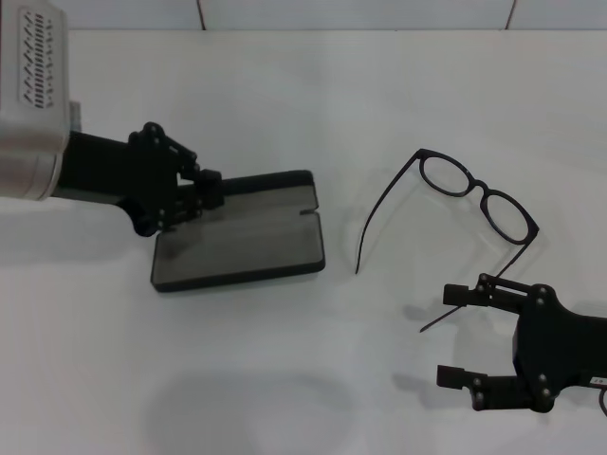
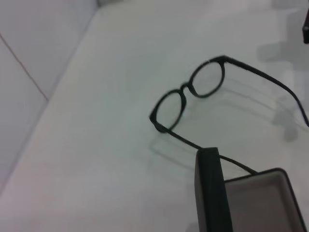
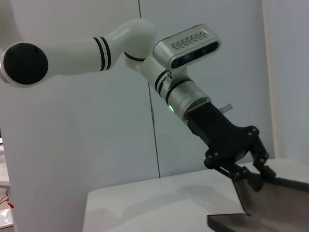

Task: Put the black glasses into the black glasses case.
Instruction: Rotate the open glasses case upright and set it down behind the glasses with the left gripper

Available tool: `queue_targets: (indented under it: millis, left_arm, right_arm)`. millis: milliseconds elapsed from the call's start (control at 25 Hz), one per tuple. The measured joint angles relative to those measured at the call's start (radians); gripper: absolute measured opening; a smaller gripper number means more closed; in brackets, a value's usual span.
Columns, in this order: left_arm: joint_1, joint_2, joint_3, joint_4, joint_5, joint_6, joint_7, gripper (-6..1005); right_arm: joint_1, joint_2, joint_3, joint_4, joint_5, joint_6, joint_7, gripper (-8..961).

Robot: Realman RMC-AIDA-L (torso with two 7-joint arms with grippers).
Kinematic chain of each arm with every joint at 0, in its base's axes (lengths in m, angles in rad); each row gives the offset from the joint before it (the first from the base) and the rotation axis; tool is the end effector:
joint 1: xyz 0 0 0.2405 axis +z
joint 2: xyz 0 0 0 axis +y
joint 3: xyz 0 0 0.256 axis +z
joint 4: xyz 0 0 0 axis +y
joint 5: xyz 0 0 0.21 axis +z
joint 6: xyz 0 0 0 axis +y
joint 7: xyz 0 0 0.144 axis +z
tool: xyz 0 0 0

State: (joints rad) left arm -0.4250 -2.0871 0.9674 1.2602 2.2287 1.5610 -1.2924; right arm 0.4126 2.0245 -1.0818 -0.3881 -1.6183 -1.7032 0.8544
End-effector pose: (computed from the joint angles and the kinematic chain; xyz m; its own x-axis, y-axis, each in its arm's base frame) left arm -0.2369 0.3358 0.0453 0.9933 -0.1088 -0.0388 -0.1155 -0.9368 -0.3303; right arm 0.2702 0.2550 -0.0356 0.7798 -0.0709 -0.6220 -0.1495 -0.9859 -0.0750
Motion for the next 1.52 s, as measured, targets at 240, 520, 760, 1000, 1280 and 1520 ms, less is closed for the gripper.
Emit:
queue_targets:
  millis: [240,520,760,1000,1280,1520]
  left_arm:
    - [-0.009,-0.002,0.042,-0.048,-0.027,-0.105,0.079,244]
    - [-0.073,-0.002,0.092,-0.135,-0.026,-0.206,0.098,260]
    - [-0.115,-0.001,0.093,-0.187,-0.021,-0.244,0.121,274]
    - [-0.125,0.0,0.129,-0.191,-0.02,-0.286,0.13,288]
    - [-0.138,0.001,0.144,-0.221,-0.02,-0.327,0.134,305]
    - [-0.141,0.002,0.145,-0.229,-0.017,-0.334,0.134,319]
  right_arm:
    - [0.0,-0.001,0.001,0.0,0.0,0.001,0.0,816]
    - [0.0,0.0,-0.004,0.0,0.0,0.001,0.0,815]
    - [0.0,0.0,-0.007,0.0,0.0,-0.002,0.0,814]
    - [0.002,0.001,-0.007,0.0,0.0,-0.003,0.0,812]
    - [0.003,0.002,-0.007,0.0,0.0,-0.006,0.0,811]
    - [0.003,0.002,-0.007,0.0,0.0,-0.007,0.0,810]
